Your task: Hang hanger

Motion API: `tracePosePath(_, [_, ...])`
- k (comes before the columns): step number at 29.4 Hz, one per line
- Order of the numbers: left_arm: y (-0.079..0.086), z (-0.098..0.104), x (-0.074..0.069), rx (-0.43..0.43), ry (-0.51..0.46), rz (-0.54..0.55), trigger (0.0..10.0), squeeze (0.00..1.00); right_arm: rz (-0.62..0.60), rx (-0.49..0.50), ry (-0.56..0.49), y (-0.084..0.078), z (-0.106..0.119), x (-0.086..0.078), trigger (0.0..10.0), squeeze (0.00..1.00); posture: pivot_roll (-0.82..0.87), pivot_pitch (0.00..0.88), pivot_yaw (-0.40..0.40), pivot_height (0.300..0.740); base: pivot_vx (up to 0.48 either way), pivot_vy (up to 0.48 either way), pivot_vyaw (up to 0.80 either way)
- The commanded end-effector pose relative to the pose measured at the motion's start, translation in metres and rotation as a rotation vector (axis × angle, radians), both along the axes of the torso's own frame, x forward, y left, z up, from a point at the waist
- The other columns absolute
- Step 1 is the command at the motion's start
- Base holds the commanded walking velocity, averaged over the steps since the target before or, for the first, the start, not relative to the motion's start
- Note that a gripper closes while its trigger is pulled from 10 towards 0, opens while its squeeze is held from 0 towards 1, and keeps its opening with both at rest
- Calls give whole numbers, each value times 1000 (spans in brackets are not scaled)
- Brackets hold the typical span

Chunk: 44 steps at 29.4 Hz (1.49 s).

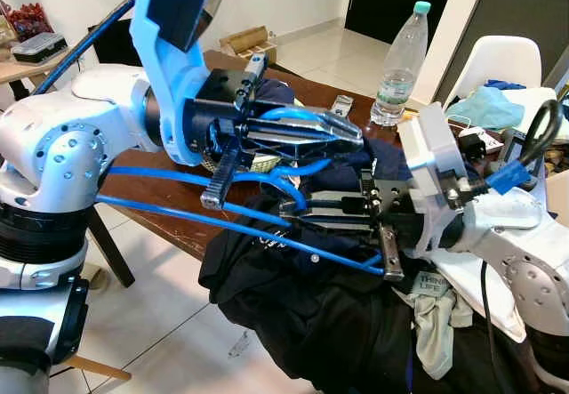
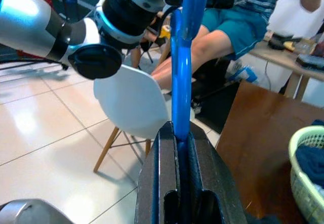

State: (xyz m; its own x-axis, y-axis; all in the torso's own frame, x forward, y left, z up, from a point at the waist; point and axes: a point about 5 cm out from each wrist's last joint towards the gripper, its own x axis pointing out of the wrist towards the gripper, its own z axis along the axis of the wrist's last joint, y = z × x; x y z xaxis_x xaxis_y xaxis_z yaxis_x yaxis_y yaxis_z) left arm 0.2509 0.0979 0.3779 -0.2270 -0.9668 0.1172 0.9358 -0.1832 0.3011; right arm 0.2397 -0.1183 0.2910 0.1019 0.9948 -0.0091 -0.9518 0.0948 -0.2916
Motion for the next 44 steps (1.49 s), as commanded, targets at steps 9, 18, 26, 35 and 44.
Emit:
tracePosePath(9, [1,13,-5,-45,1,-44,10000,0,-4,-9,14,4,-5,2,0,0,114,60,-2,740,0,0,0])
tracePosePath(18, [1,12,-5,-37,22,-54,10000,1000,-10,-5,11,4,-4,3,0,0,114,57,-3,740,0,0,0])
tracePosePath(26, [0,9,-6,-13,28,-61,10000,1000,-19,7,8,4,-2,4,0,0,115,65,-1,740,0,0,0])
tracePosePath(35, [54,-40,29,236,-50,316,10000,1000,-220,158,-30,-1,9,31,0,0,119,73,6,740,0,0,0])
tracePosePath(44, [81,-46,41,252,-80,520,10000,1000,-633,145,-121,-22,11,78,0,0,132,78,7,740,0,0,0])
